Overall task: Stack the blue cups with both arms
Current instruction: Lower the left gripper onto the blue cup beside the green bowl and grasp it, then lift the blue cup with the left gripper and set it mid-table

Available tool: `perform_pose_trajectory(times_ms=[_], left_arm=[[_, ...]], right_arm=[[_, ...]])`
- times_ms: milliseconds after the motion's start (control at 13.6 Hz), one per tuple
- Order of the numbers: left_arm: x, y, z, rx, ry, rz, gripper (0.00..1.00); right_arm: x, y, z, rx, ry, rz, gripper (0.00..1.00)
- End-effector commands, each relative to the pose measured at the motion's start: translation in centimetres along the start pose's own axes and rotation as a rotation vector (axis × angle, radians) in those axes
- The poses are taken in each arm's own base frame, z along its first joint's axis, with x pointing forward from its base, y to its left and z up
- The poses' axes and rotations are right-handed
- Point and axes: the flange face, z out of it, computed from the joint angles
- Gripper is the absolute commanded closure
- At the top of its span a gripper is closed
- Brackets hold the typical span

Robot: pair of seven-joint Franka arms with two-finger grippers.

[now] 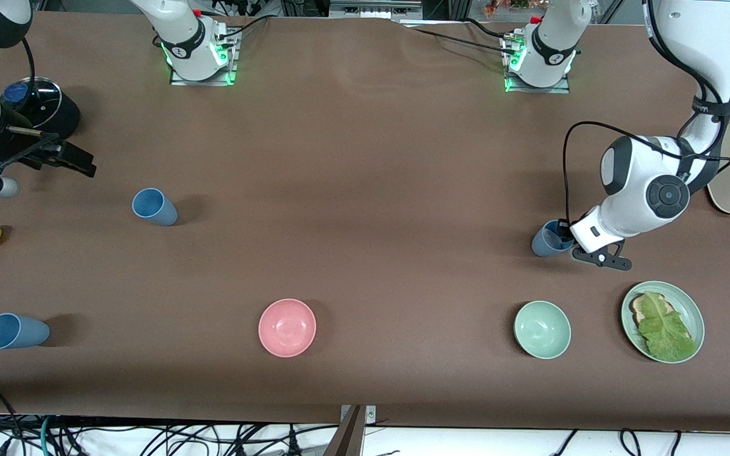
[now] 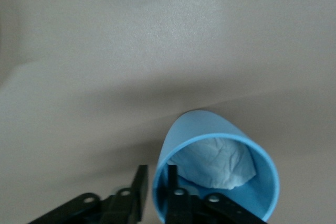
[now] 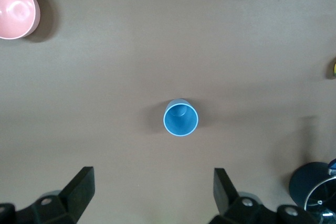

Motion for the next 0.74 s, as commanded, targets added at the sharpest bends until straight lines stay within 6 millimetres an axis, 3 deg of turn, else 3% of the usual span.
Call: perform_pose_trajectory(times_ms=[0,294,515,662], left_arm=[[0.7,0.0,-1.2,0.016,0.015,0.015,1.00],[1.3,1.8,-5.2,0.010,0.015,0.037,1.00],[2.7,6.6,-9.7,-0.012,-0.027,-0.017,1.00],[3.1,11.3,-11.0,-0.027,-0.044,-0.089,1.00]], right_arm=[[-0.5,-0.1,-0.2,0.009,-0.004,0.008,0.00],[-0.5,-0.1,-0.2,0.009,-0.004,0.009,0.00],[-0.5,-0.1,-0.1,0.008,-0.005,0.009,0.00],[-0.6,-0.1,-0.1,0.008,-0.007,0.009,0.00]])
